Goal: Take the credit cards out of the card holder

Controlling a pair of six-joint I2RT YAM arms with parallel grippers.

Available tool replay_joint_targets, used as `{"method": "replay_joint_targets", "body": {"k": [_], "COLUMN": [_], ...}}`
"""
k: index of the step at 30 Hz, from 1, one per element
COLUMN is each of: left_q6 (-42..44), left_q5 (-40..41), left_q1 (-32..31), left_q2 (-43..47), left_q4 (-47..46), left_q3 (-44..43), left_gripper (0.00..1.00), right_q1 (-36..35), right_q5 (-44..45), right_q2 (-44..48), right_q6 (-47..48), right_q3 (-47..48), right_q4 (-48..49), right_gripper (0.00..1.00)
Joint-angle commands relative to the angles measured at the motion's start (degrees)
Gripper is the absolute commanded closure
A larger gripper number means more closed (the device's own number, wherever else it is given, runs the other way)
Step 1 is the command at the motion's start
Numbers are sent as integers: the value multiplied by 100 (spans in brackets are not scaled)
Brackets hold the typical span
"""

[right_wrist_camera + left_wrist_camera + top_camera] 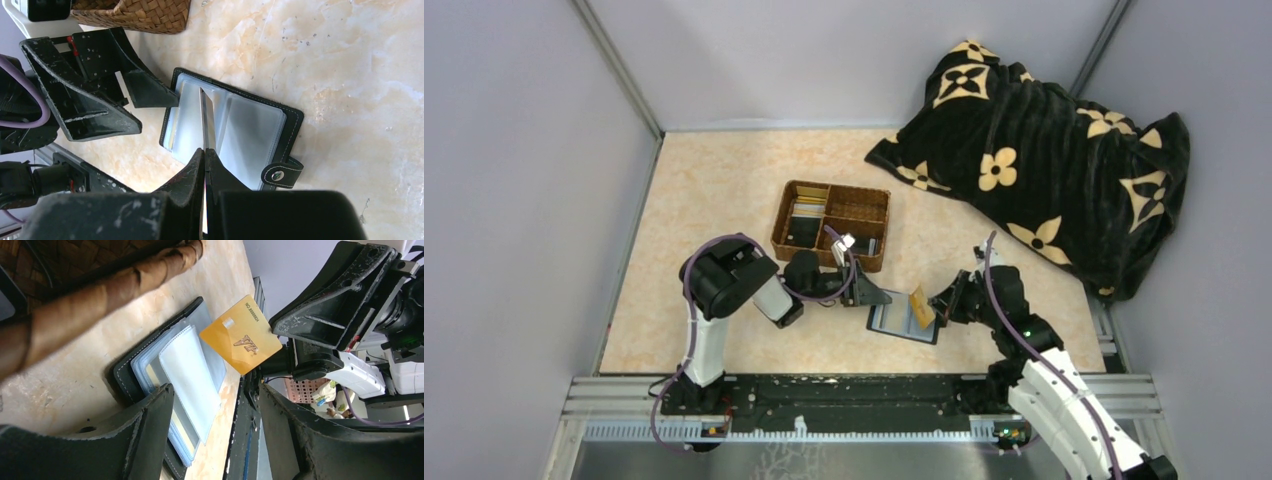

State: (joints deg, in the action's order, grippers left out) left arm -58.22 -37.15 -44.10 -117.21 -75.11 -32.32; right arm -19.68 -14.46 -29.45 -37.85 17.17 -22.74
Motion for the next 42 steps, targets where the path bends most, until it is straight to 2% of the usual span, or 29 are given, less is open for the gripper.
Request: {"method": "replay_joint_targets", "body": {"k": [1, 15, 20, 30, 42], "left_q6": [-204, -734, -1154, -1035, -1056], "left_q5": [-147, -310, -363, -240, -336], "left_q1": [54, 61, 60, 59, -19], "left_q2": [164, 92, -167, -79, -84], "left_q4": [-807, -1894, -2737, -2737, -2707], "left_q3": [164, 196, 159, 22, -355], "left_gripper": [30, 25, 14, 20, 22], "right_q1": [52, 53, 52, 54, 54], "right_q5": [-2, -468, -725, -1135, -1305], "right_q2": [22, -255, -477, -949, -1165], "right_q6": [93, -177, -351, -540, -654], "right_q3": [451, 313, 296, 222, 50], "right_q4": [232, 1135, 1748, 2451, 2893], "right_gripper": [100, 100, 100, 100, 100]}}
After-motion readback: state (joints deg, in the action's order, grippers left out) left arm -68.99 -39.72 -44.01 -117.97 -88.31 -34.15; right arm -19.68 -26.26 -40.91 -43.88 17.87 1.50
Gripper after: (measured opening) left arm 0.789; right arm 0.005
